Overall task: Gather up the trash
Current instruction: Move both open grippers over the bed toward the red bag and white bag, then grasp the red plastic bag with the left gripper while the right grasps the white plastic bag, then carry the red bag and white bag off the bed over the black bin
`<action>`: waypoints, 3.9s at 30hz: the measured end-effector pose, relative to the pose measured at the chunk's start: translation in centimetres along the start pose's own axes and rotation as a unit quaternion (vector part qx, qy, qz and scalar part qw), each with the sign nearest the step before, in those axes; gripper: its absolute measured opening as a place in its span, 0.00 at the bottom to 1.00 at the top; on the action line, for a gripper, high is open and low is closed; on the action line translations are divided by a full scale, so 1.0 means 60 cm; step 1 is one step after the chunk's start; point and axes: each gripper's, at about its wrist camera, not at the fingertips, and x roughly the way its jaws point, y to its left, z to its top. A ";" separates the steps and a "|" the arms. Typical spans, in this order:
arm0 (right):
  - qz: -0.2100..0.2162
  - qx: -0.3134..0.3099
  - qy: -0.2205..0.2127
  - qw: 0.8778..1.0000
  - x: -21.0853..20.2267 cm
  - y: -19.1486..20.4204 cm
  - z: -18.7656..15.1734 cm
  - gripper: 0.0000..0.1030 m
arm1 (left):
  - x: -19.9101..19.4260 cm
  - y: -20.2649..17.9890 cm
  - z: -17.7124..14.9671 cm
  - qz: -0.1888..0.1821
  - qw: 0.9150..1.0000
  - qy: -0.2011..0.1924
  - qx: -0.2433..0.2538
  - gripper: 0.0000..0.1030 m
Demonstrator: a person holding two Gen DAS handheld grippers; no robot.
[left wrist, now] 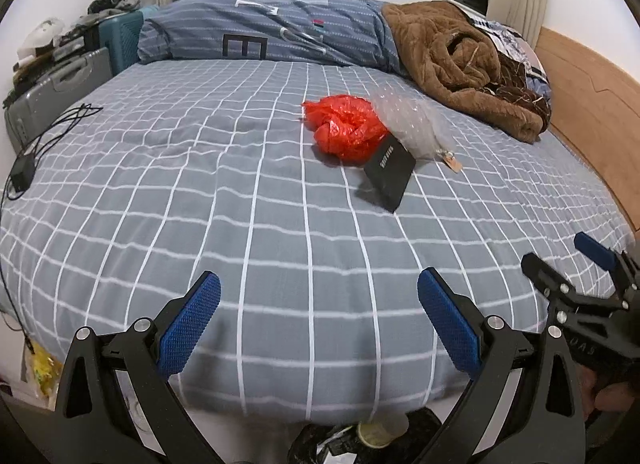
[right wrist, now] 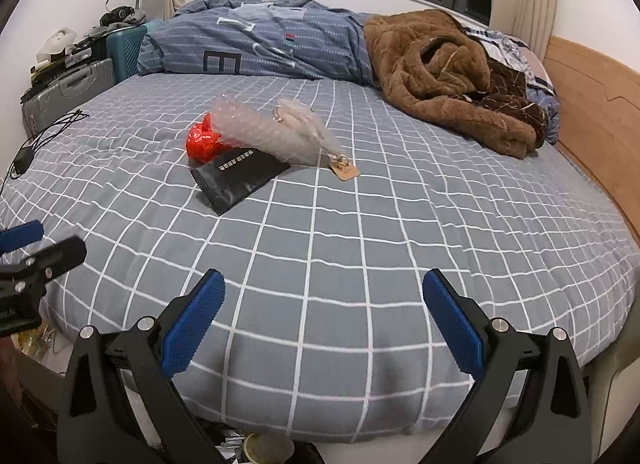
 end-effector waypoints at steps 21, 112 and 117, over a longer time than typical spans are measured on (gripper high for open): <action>0.008 -0.018 0.005 1.000 0.136 -0.008 0.102 0.92 | 0.159 0.000 0.131 0.019 0.999 0.032 0.006 0.94; 0.054 0.030 -0.011 0.998 0.174 -0.054 0.249 0.16 | 0.168 -0.038 0.255 -0.003 1.000 -0.009 0.016 0.38; 0.051 0.029 -0.006 0.998 0.152 -0.055 0.232 0.16 | 0.155 -0.048 0.237 -0.002 1.000 -0.002 0.020 0.38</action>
